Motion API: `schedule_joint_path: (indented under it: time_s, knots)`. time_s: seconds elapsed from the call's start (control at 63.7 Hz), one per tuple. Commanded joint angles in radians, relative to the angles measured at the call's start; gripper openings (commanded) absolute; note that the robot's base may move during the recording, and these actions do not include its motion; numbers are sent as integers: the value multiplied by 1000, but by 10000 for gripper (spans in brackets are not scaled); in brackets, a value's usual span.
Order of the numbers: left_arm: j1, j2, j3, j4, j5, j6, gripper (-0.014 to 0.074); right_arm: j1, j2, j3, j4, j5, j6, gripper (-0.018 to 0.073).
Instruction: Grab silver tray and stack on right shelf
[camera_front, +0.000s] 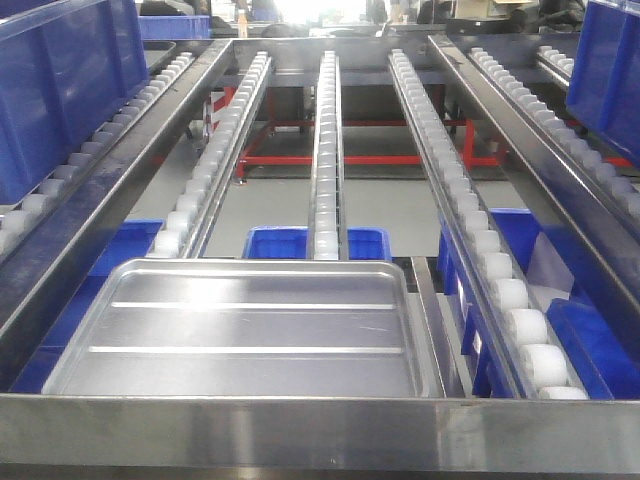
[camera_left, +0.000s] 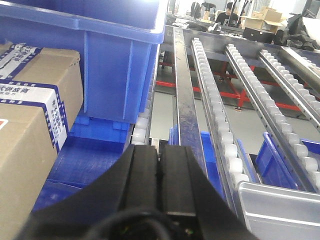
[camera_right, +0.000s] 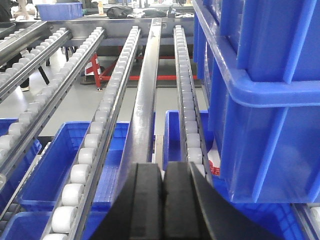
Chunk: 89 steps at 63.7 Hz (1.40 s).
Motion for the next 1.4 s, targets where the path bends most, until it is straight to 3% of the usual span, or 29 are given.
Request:
schedule_joint_path:
  time_s: [0.0,0.691,0.88,0.974,1.021,1.115,1.241,1.383]
  knots:
    - [1,-17,19,-8,-86,-3,-93,-5,-21,-19,-3,-85,-8,57]
    - [1,-17,17,-6,-148,-3,-93,-5,-21,-19,-3,-95,-9,57]
    - [1,-10,-58,18,-256,-3,-93,-5,-21,-43,-3,-310,-9,57]
    - [-18,15,-227,229,-136,-11,-93,-5,-17,-140,-3,-302,13,57]
    - [-39,42,-319,284,-52,-12,-93,-5,-3,-203,-3,-250,46,57]
    - [-92,131,-476,260,122,-12,-93,-5,53,-336,-3,-130,82,57]
    - [-180,312,-650,128,353,-12,-93,7,167,-453,-3,-53,88,60]
    - [-282,513,-712,85,429,-12,-90,67,305,-527,-3,-9,88,62]
